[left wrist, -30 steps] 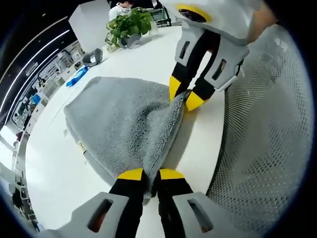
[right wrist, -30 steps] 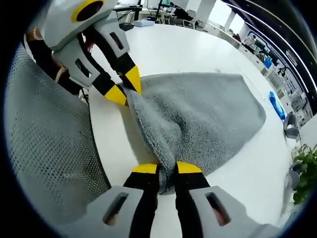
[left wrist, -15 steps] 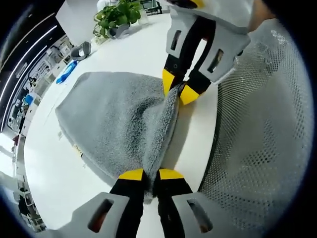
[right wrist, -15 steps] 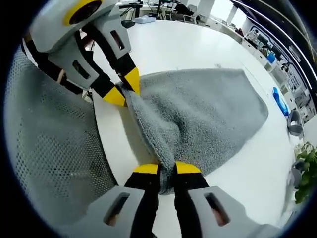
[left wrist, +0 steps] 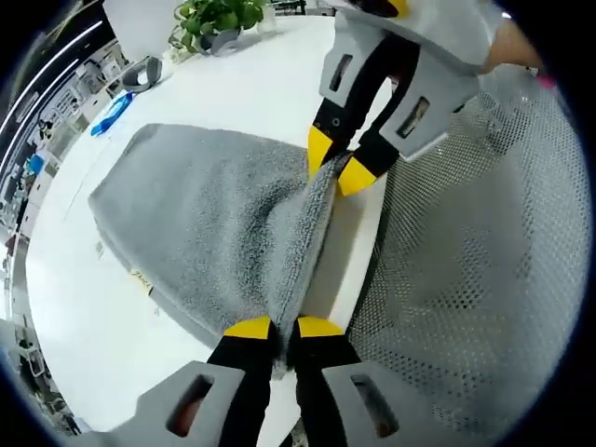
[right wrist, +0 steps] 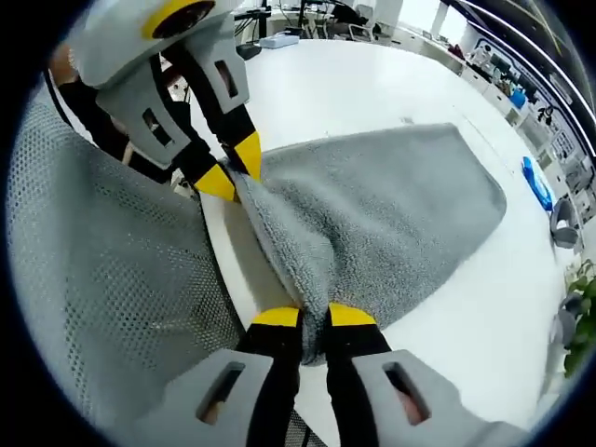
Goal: Fold the towel on the table until its edges align and the towel forms a compact rectangular stack.
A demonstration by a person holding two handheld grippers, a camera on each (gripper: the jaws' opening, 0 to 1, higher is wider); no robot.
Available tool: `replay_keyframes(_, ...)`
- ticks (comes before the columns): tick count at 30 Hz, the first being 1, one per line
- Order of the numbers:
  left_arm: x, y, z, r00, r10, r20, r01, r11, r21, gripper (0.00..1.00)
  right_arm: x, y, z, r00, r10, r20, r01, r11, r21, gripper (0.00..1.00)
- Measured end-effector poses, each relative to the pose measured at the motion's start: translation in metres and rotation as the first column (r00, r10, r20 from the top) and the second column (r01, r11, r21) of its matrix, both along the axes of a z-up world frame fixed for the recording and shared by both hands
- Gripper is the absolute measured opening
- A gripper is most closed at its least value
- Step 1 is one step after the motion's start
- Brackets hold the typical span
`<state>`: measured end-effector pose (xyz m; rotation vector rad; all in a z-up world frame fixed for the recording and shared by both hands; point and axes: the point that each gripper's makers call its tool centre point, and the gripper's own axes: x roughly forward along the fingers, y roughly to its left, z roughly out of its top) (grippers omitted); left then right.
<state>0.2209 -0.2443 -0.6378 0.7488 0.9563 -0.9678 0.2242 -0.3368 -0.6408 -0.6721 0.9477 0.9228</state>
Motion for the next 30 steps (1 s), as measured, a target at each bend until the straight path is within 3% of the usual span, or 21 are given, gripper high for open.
replay_keyframes(4, -0.002, 0.0, 0.006, 1.0, 0.007, -0.02, -0.007, 1.0, -0.006, 0.08, -0.003, 0.001, 0.005, 1.0, -0.014, -0.019, 0.015, 1.0, 0.02, 0.06)
replay_keyframes(15, -0.003, -0.001, 0.031, 0.999, 0.02, -0.045, -0.02, 1.0, -0.012, 0.08, -0.004, 0.0, 0.034, 1.0, -0.011, -0.003, 0.011, 0.998, 0.057, 0.06)
replay_keyframes(30, 0.014, -0.004, 0.068, 0.999, 0.033, -0.008, -0.033, 0.999, -0.034, 0.08, 0.014, -0.001, 0.075, 0.998, -0.016, 0.057, 0.011, 0.997, 0.077, 0.06)
